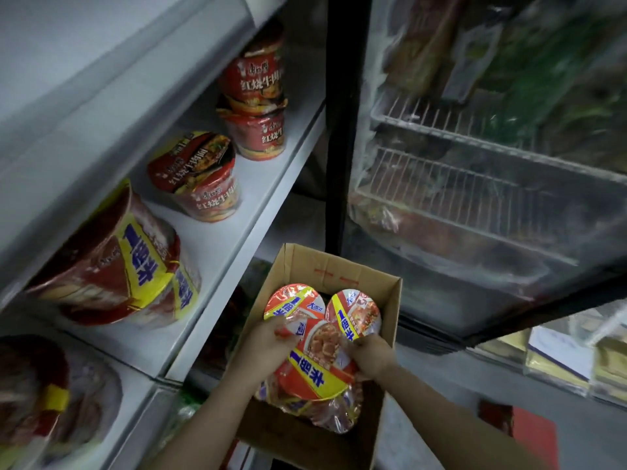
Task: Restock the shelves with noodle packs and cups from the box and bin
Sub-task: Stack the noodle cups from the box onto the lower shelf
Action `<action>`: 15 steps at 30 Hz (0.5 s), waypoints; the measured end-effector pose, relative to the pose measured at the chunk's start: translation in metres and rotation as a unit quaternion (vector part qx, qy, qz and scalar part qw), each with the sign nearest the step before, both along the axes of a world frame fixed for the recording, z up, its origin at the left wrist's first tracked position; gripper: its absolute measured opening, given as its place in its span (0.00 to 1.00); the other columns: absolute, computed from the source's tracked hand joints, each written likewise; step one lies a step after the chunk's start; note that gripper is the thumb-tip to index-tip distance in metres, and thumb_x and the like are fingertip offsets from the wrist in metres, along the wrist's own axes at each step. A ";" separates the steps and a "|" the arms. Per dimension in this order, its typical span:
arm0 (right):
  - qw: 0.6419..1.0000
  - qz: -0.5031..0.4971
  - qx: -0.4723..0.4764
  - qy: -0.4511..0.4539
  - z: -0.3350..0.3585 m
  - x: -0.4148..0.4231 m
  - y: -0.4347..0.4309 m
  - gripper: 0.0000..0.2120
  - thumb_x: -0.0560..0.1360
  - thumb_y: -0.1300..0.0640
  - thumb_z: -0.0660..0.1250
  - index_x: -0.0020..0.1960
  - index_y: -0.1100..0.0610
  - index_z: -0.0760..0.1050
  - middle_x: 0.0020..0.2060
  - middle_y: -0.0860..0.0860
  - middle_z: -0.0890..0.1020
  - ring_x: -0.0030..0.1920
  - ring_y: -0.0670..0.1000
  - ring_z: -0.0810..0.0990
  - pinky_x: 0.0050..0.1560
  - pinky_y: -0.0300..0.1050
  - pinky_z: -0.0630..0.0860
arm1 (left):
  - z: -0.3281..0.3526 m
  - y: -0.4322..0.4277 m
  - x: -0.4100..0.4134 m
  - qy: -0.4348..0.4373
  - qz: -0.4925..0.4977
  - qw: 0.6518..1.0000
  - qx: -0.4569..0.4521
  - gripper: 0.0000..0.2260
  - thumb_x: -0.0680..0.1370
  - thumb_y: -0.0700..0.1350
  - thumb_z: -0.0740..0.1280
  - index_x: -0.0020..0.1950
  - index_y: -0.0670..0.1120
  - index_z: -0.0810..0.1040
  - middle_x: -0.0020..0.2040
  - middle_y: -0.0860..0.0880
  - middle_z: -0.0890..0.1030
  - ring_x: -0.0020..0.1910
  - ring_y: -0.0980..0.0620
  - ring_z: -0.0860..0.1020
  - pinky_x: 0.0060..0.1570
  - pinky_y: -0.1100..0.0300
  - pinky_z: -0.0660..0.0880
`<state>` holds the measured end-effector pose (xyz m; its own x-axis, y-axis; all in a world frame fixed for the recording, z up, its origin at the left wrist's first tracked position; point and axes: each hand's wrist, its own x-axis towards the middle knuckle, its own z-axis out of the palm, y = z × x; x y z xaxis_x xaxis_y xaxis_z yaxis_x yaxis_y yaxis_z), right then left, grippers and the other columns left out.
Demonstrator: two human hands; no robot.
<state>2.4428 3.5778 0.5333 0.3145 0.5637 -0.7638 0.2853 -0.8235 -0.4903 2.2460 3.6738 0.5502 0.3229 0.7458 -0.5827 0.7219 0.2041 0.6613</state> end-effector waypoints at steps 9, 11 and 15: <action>0.983 -0.076 0.165 0.012 0.105 0.060 -0.061 0.22 0.80 0.48 0.65 0.32 0.59 0.76 0.26 0.53 0.79 0.25 0.47 0.79 0.29 0.41 0.79 | 0.100 -0.073 0.039 -0.216 0.165 0.950 -0.155 0.25 0.68 0.65 0.74 0.60 0.55 0.79 0.55 0.47 0.85 0.56 0.45 0.81 0.52 0.46 0.78; 0.979 -0.072 0.190 0.016 0.122 0.071 -0.076 0.21 0.80 0.48 0.65 0.32 0.58 0.75 0.26 0.53 0.79 0.25 0.48 0.79 0.29 0.42 0.80 | 0.108 -0.093 0.045 -0.194 0.142 0.945 -0.220 0.39 0.56 0.71 0.77 0.63 0.55 0.77 0.59 0.46 0.82 0.60 0.42 0.79 0.50 0.43 0.79; 0.971 -0.049 0.231 0.033 0.152 0.082 -0.106 0.20 0.80 0.47 0.65 0.34 0.59 0.77 0.28 0.54 0.79 0.27 0.48 0.79 0.34 0.47 0.83 | 0.123 -0.129 0.052 -0.218 0.132 0.944 -0.210 0.43 0.54 0.68 0.77 0.65 0.52 0.75 0.60 0.42 0.82 0.59 0.39 0.79 0.43 0.44 0.81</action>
<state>2.5251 3.4715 0.6852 0.3436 0.8204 -0.4570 0.1723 -0.5334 -0.8281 2.2976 3.5450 0.6730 0.4359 0.5669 -0.6990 0.2863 0.6490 0.7049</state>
